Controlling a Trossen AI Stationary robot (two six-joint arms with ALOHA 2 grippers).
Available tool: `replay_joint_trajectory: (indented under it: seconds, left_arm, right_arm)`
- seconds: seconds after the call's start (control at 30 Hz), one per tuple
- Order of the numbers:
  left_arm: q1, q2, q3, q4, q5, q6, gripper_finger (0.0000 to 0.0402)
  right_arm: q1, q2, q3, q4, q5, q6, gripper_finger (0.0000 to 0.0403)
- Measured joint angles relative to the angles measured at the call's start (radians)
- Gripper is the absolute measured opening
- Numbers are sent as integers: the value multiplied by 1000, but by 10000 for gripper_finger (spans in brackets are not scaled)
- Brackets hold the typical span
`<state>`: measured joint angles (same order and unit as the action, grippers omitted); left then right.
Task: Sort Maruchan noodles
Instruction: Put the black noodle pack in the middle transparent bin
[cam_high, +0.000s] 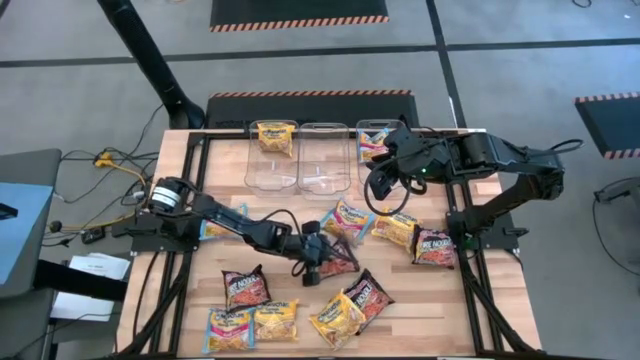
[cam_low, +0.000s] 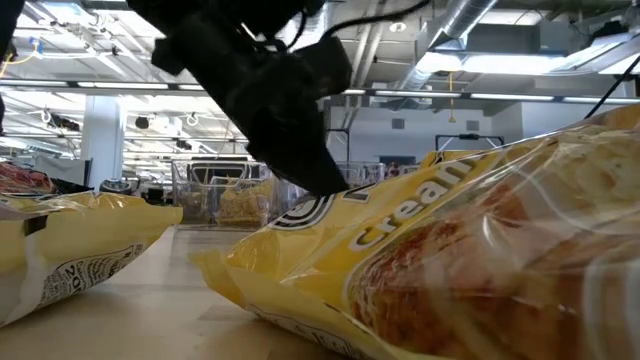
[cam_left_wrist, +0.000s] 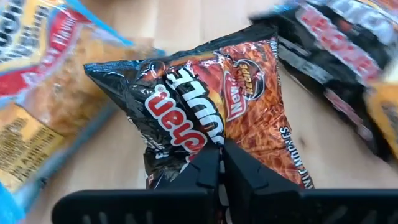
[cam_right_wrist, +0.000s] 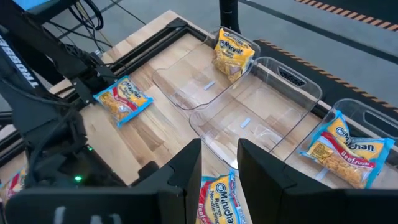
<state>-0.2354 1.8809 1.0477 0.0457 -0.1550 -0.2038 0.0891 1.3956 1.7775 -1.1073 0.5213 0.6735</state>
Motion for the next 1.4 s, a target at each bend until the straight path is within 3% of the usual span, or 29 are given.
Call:
replay_joint_trajectory:
  seconds: [0.17,0.4,0.7,0.9,1.13,1.4]
  left_arm:
    - [-11,-76,-2,-34,-9,35,1]
    - [-42,-191,0,-111,-122,111,1]
    - [-64,-340,0,-232,-292,193,0]
    - [-60,-421,2,-244,-378,252,0]
    - [-41,-481,2,-236,-450,302,0]
    - [-10,-507,3,-218,-491,324,0]
  right_arm:
    - [0,0,0,0,0,0,129]
    - [0,0,1,0,0,1,132]
    - [-1,0,1,1,-3,1,185]
    - [-45,0,1,32,-159,3,215]
    - [-121,26,2,50,-268,-45,227]
    - [-242,102,1,98,-515,-138,231]
